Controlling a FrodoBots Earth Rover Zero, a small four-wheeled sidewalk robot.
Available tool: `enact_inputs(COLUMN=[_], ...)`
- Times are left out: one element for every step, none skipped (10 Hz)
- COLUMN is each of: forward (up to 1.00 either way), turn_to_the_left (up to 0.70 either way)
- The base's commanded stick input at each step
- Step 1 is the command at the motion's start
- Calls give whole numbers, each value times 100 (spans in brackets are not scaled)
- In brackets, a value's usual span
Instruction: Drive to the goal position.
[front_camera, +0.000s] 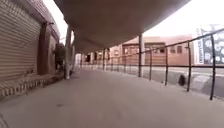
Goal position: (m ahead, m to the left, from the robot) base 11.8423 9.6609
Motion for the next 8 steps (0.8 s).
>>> enact_inputs(forward=[70,70,70,70,70,70,70,70], turn_to_the_left=[0,0,0,0,0,6,28,35])
